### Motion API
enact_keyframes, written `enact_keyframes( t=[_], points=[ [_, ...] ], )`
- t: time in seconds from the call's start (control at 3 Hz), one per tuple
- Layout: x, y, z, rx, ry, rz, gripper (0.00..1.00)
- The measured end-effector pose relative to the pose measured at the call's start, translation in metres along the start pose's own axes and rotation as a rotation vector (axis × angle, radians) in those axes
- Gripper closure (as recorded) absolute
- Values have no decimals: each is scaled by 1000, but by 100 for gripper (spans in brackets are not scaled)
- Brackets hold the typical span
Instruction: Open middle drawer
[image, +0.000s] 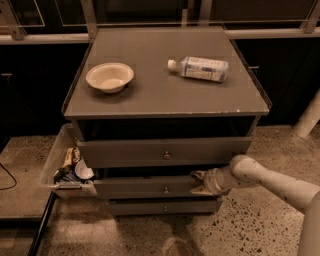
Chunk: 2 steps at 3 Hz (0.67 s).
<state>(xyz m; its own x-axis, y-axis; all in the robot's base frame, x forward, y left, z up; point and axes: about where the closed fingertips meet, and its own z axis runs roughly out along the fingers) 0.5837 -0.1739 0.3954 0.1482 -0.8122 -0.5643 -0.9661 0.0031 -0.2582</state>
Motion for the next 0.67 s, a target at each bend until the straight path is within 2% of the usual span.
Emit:
enact_keyframes(
  t=[0.33,0.67],
  points=[
    [-3,-2,-4,0,0,0,87],
    [-3,-2,-4,0,0,0,84]
  ],
)
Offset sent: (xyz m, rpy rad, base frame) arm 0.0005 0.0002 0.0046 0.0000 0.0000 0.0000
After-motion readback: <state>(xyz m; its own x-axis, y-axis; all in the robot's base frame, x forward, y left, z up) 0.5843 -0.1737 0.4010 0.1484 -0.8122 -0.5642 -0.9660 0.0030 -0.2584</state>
